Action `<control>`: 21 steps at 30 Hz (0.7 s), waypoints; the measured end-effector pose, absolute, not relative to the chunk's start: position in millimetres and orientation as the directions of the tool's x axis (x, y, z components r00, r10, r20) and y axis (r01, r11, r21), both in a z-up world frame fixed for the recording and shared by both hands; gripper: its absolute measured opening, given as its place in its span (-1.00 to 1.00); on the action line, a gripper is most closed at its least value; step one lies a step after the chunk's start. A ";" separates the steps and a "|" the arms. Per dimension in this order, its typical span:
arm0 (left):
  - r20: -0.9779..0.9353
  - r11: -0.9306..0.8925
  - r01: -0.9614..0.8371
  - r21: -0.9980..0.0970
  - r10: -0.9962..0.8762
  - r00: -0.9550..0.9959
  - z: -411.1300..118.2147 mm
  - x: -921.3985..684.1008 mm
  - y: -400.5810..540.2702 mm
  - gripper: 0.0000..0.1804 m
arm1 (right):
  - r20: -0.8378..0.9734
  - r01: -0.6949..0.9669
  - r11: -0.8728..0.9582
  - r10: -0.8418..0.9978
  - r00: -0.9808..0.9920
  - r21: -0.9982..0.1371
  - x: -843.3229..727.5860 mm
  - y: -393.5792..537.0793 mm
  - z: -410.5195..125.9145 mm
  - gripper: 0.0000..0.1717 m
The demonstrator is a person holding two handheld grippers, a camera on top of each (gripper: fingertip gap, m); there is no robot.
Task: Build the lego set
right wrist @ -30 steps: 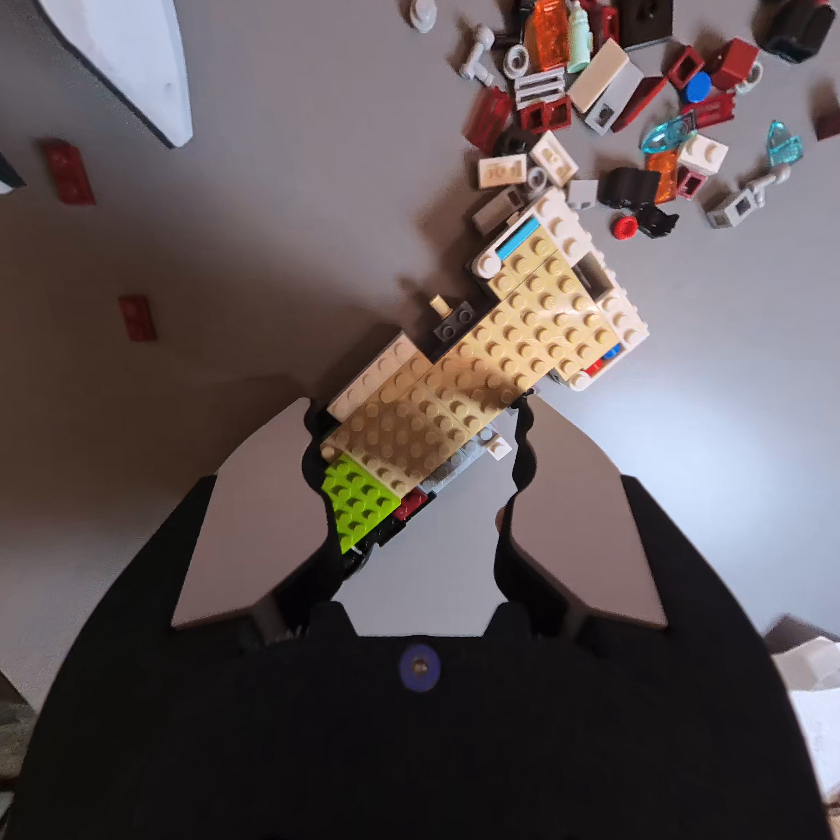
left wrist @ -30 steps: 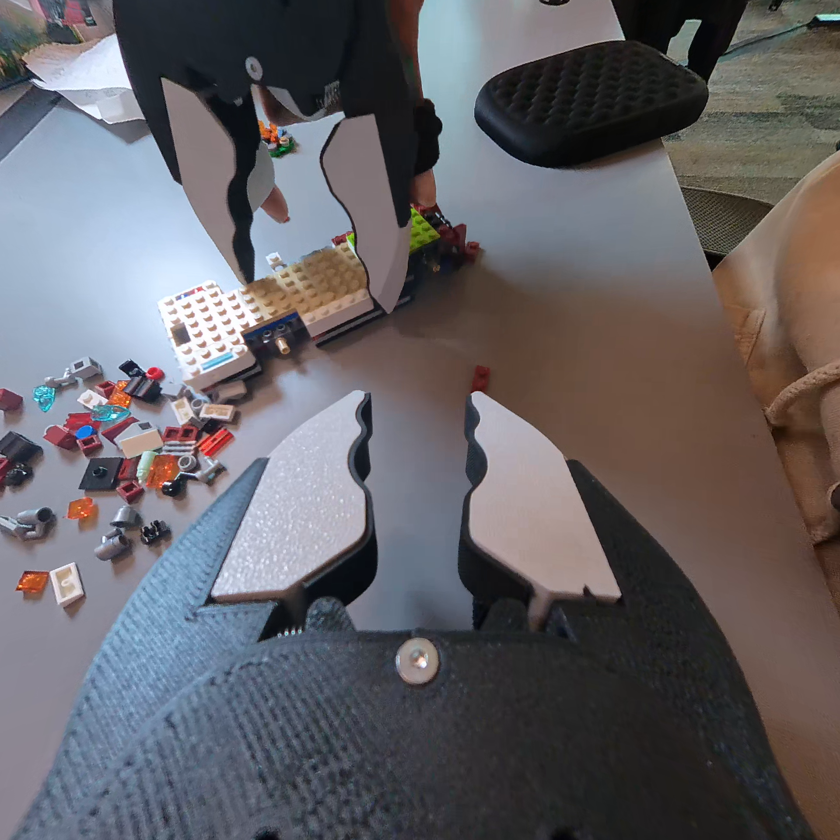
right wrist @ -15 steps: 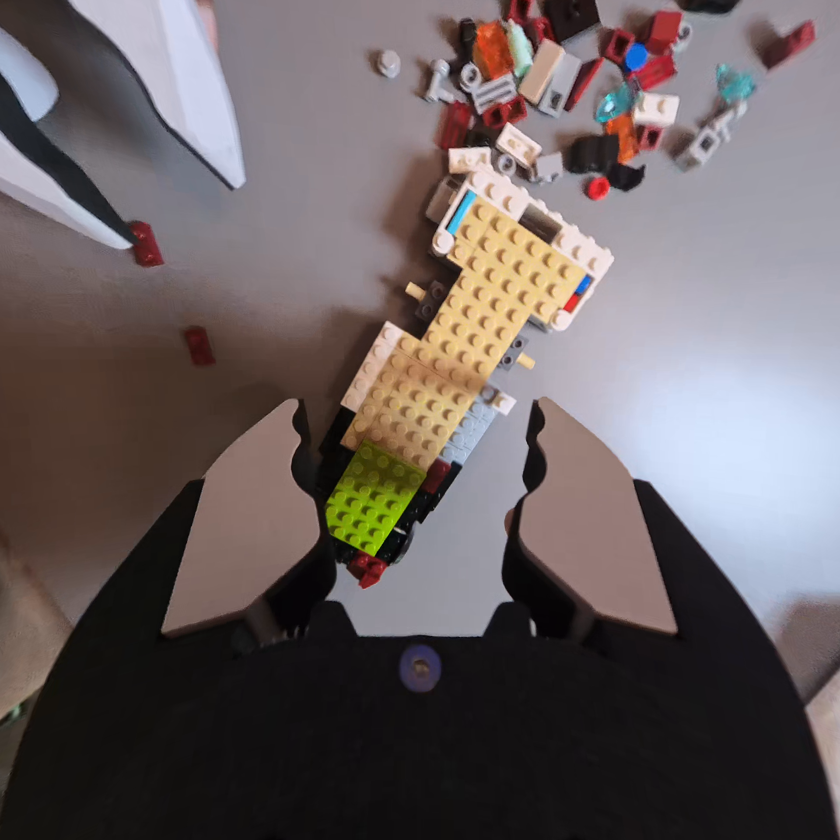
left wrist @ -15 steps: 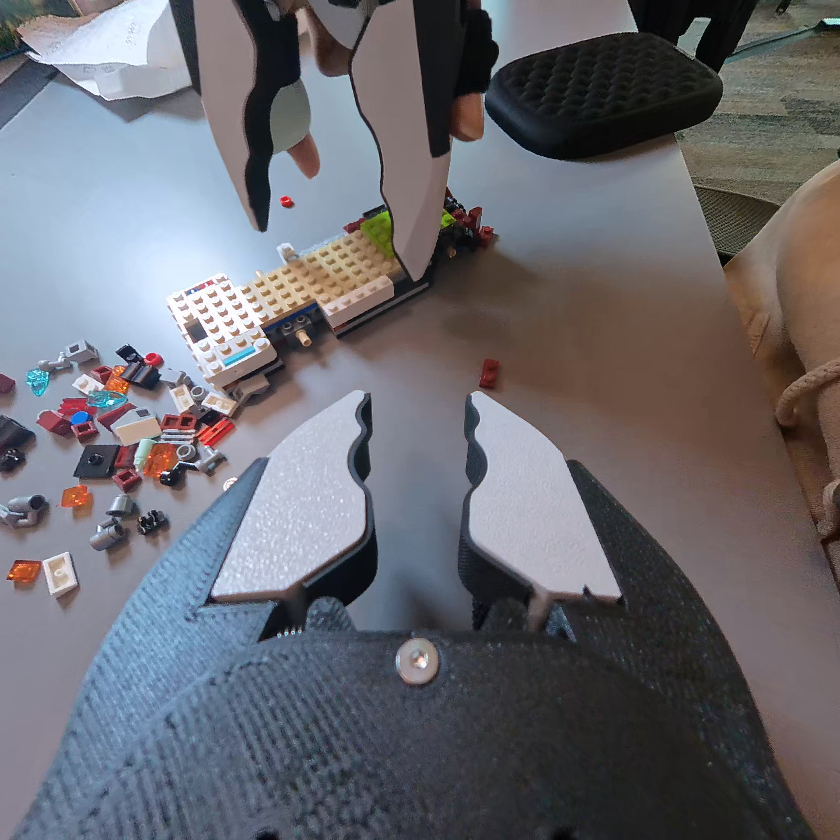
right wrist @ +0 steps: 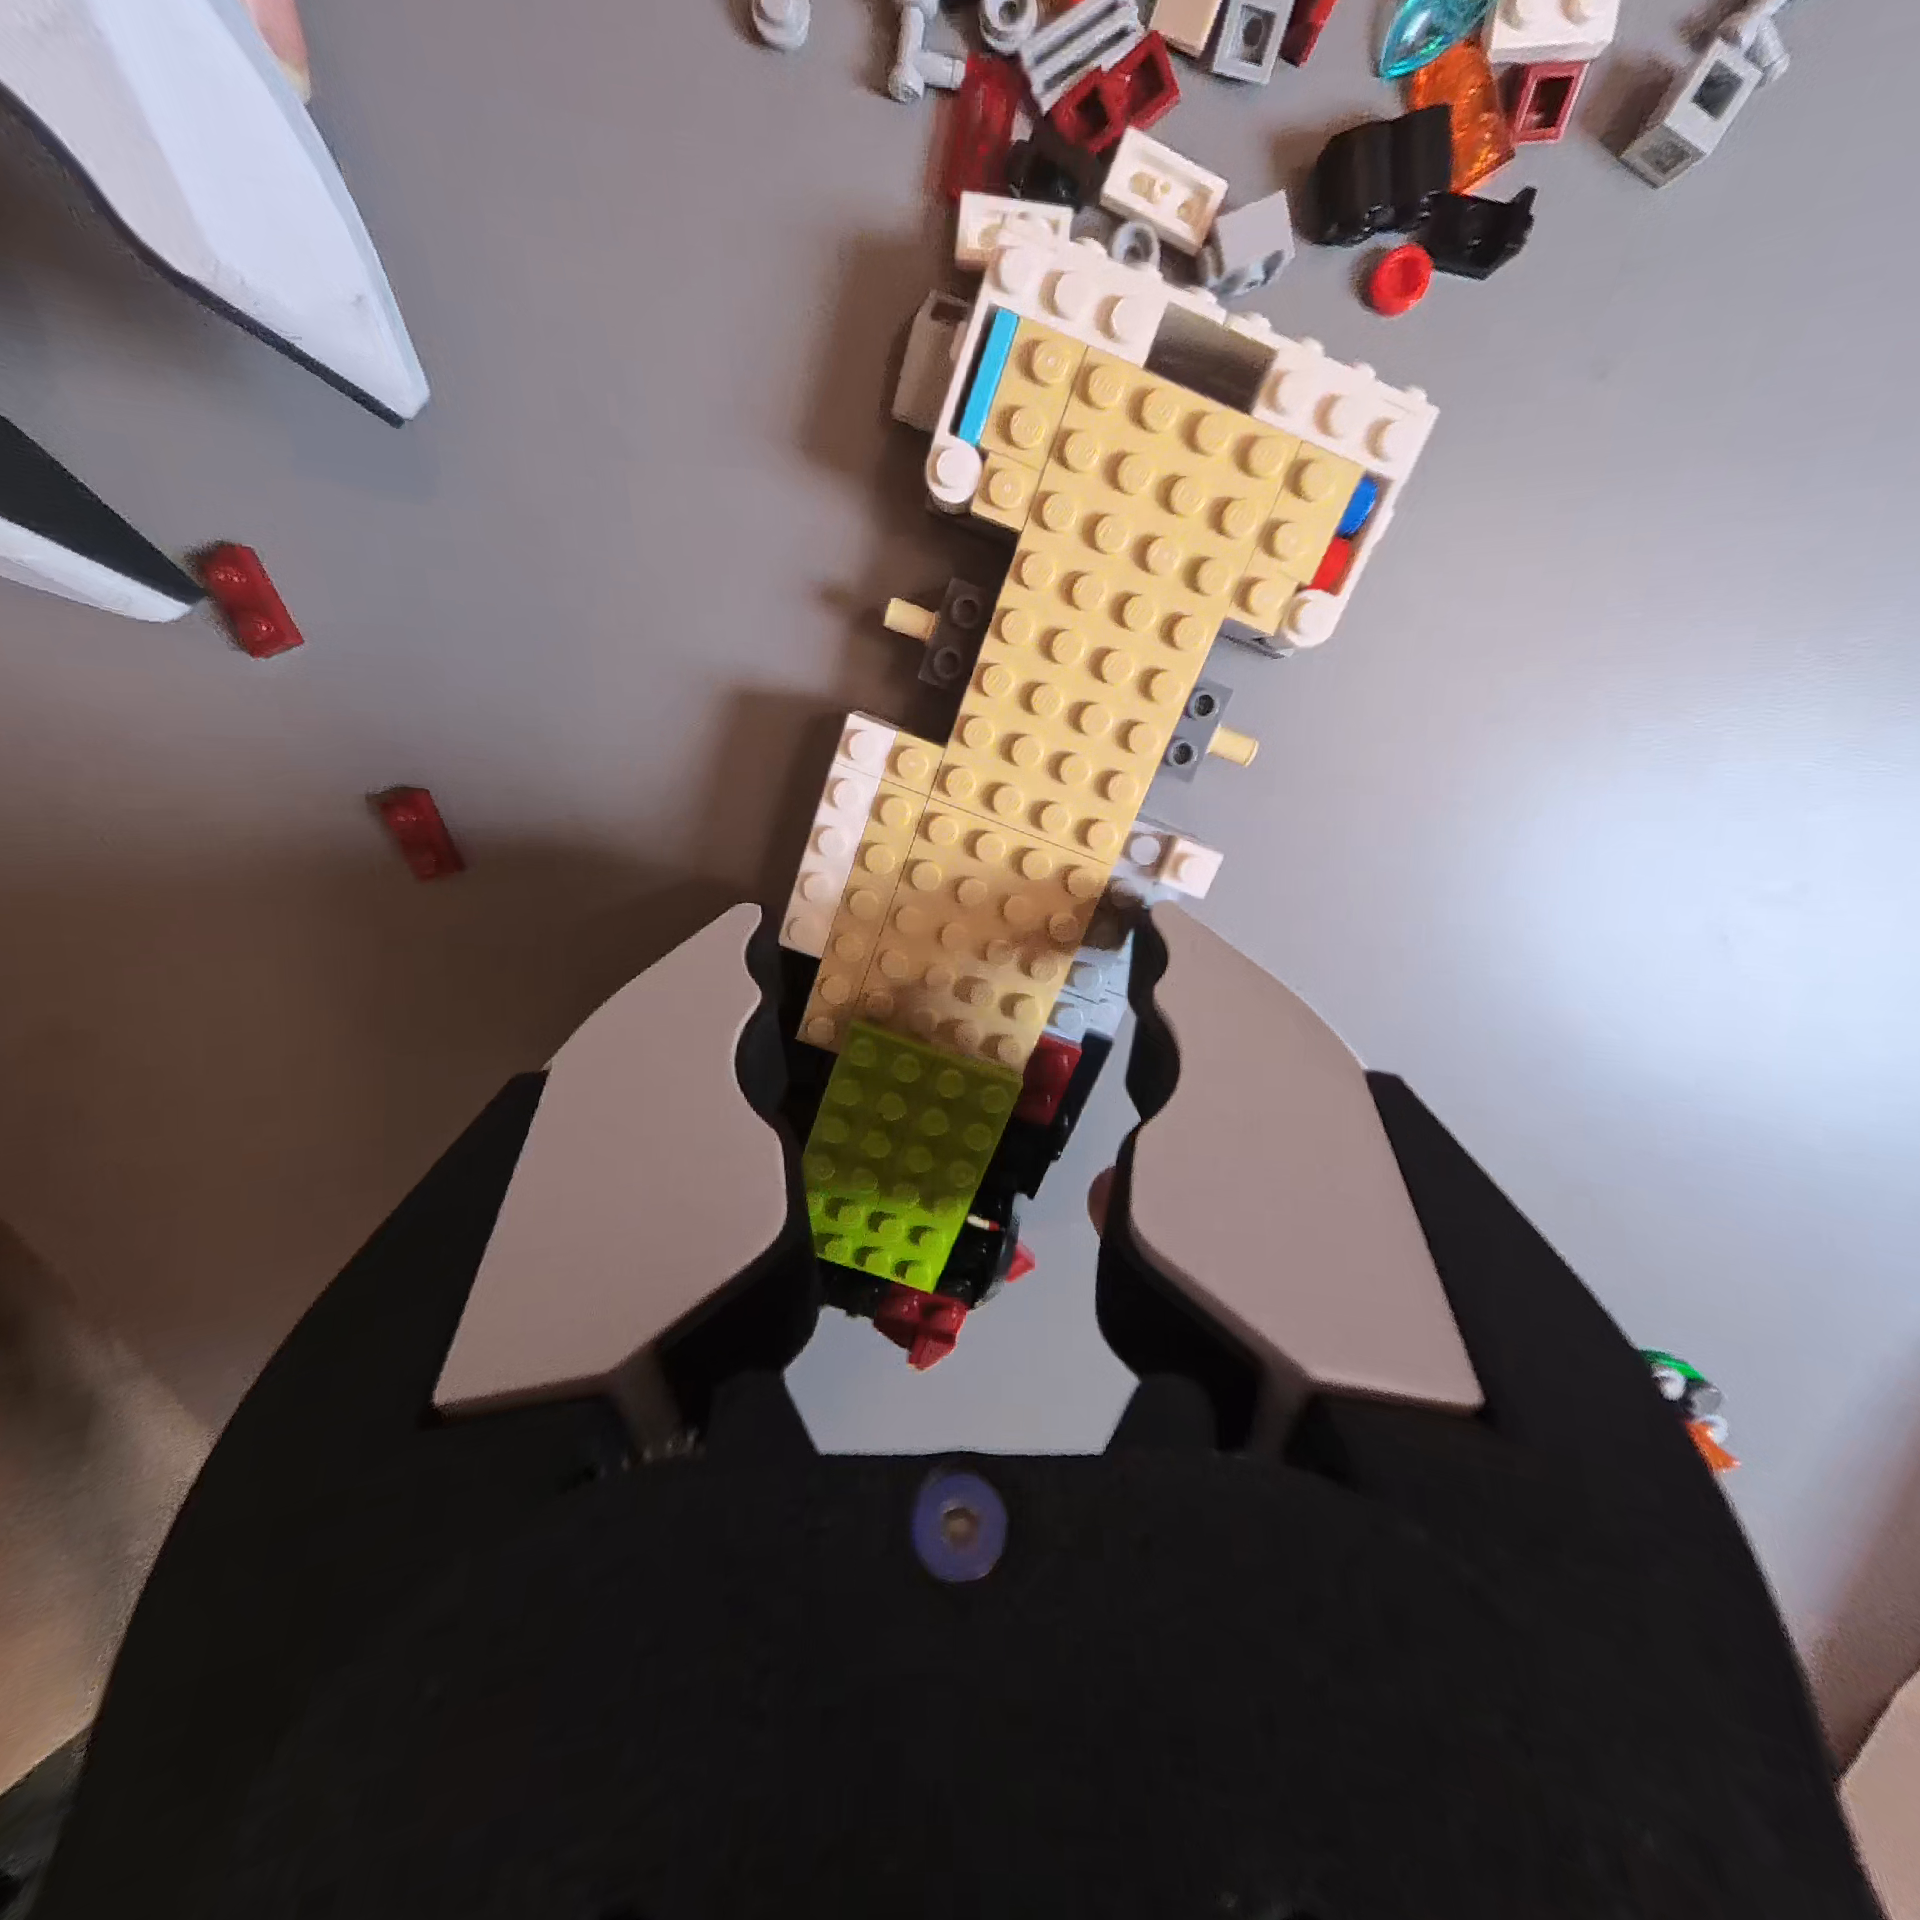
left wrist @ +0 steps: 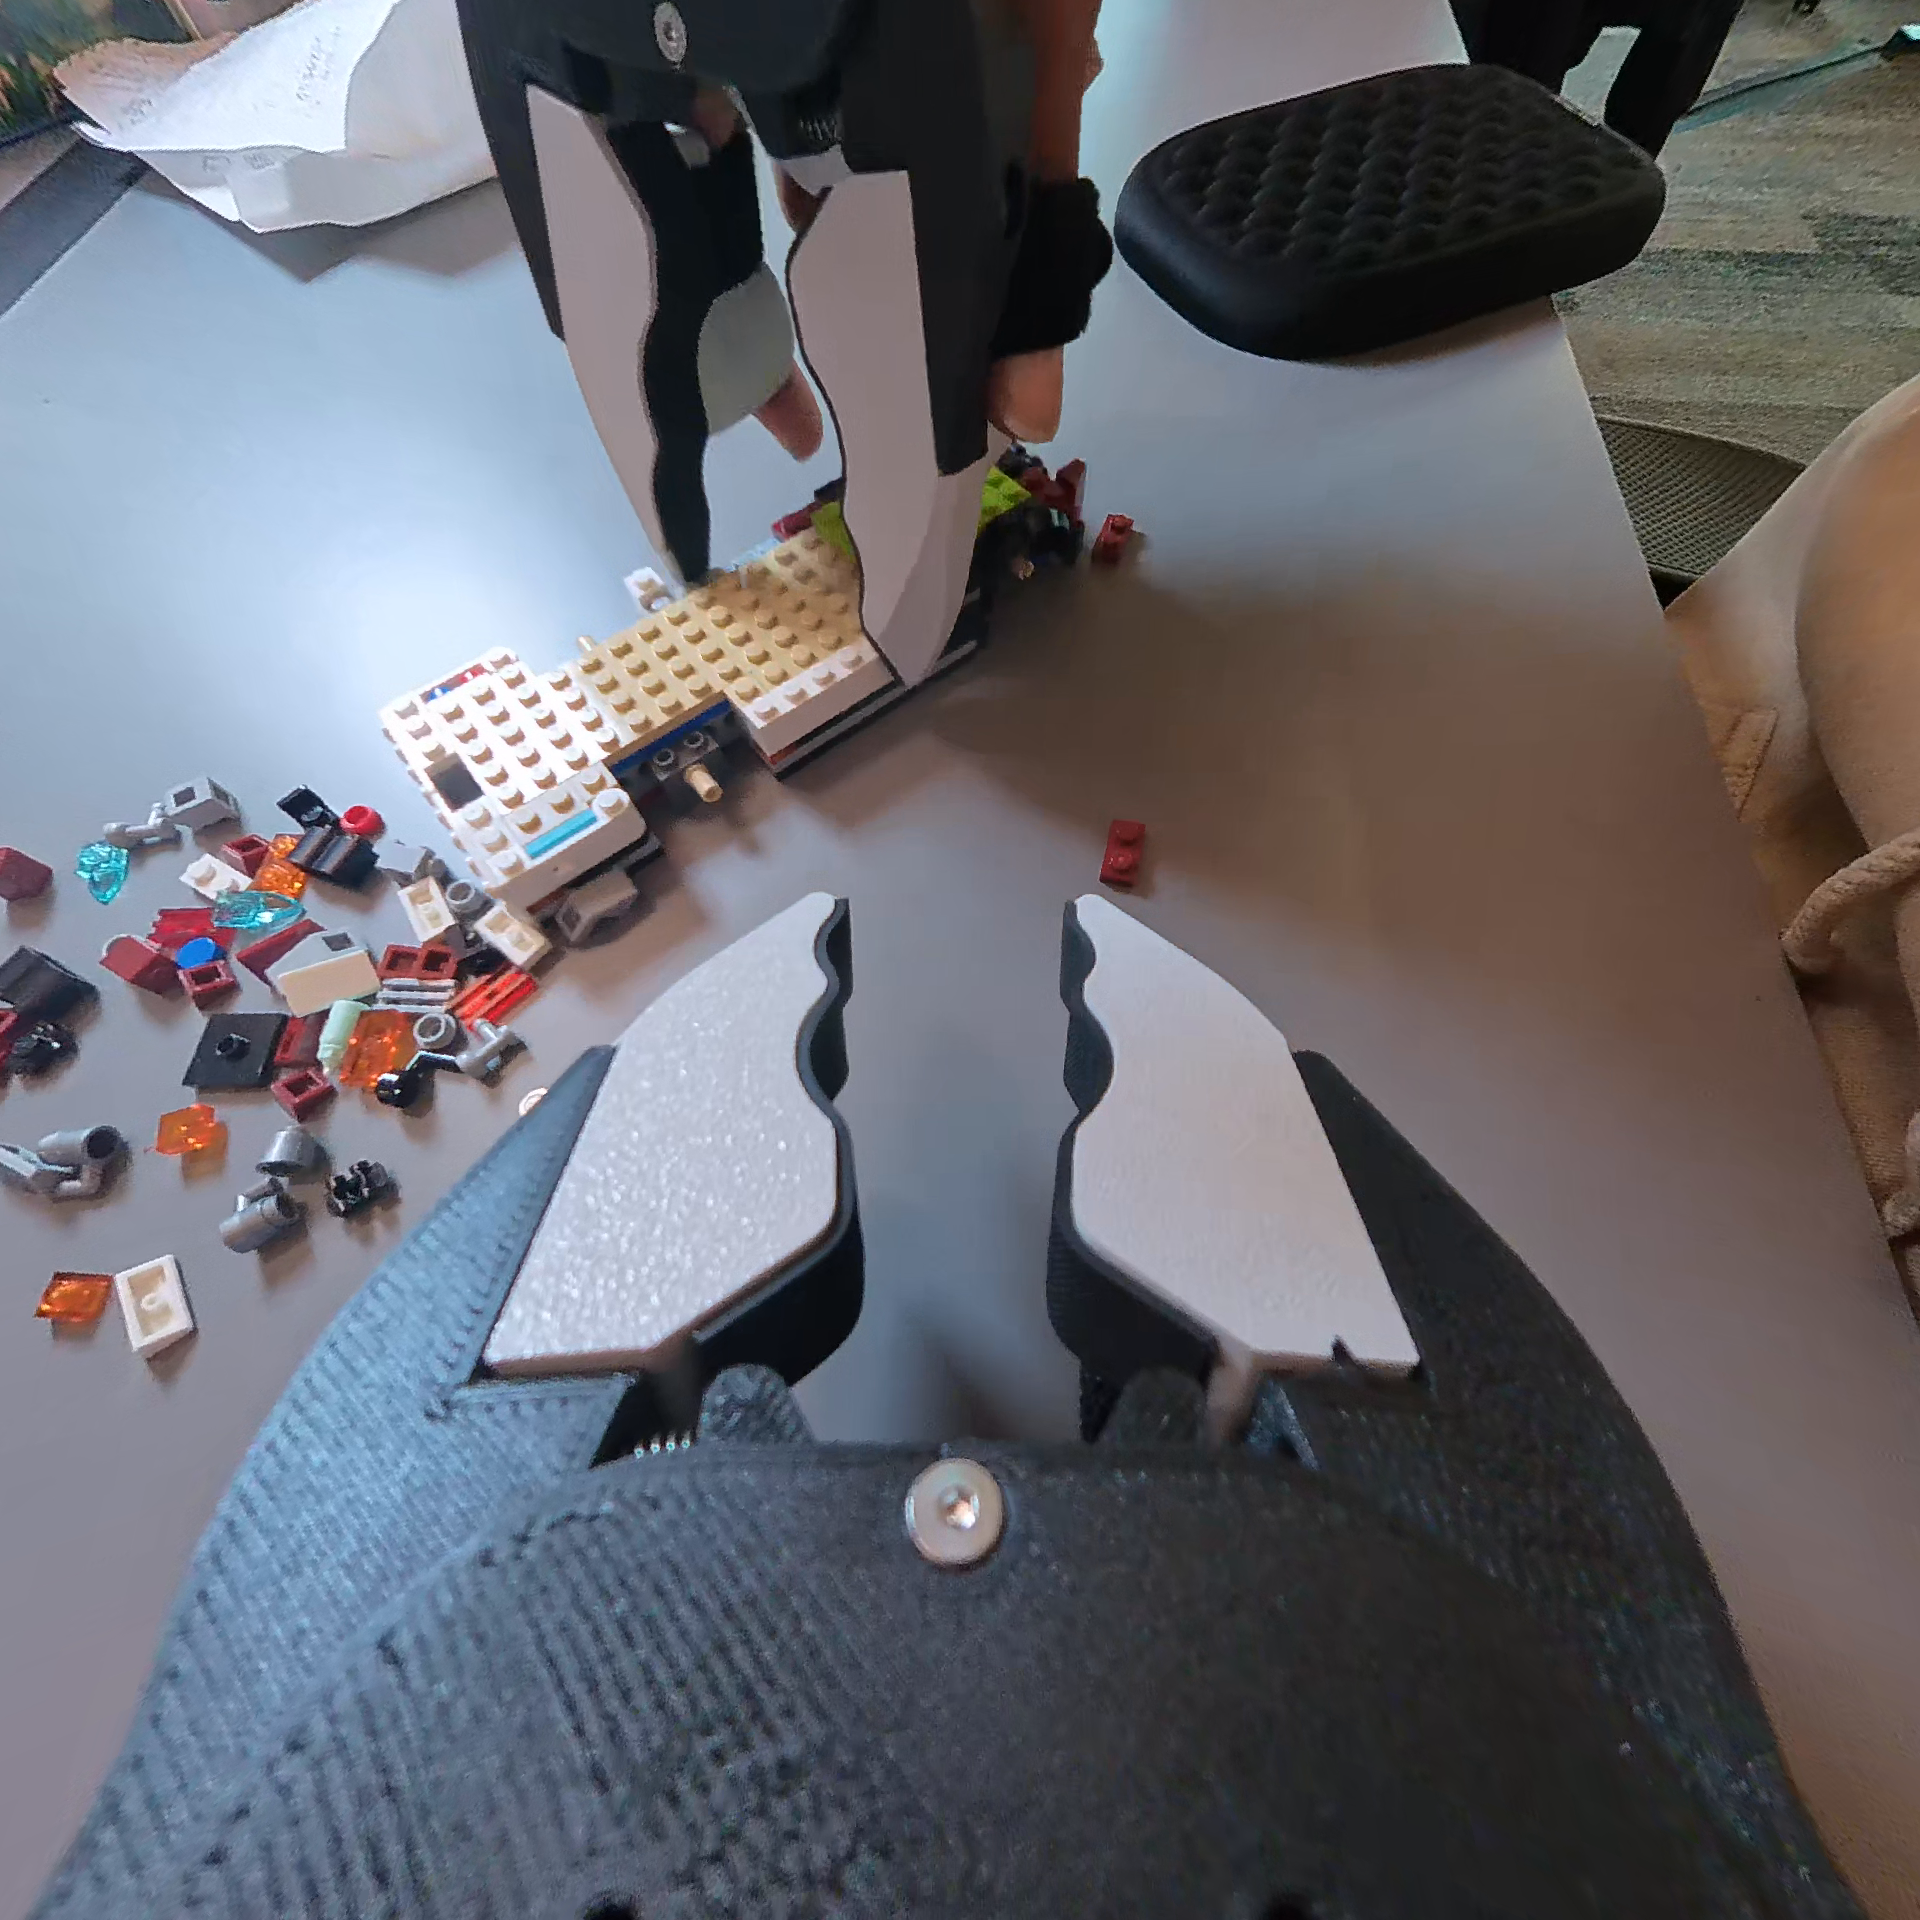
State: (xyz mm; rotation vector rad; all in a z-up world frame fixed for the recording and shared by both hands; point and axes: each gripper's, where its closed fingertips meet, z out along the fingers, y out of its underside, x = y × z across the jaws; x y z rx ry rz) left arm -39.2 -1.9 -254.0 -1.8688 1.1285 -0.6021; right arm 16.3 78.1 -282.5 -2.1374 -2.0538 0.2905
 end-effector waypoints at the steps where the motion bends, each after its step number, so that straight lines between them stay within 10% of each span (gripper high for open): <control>1: -0.025 -0.231 -0.469 -0.853 -0.878 0.477 -253.5 -39.3 -1.7 -0.57 | -0.027 0.969 -0.039 0.999 0.033 -0.246 16.3 76.3 -282.1 -0.26; 21: -0.031 -0.231 -0.417 -0.879 -0.846 0.533 -240.6 -54.7 10.9 -0.57 | -0.018 0.888 0.190 0.976 -0.217 -0.419 39.7 51.8 -233.5 -0.17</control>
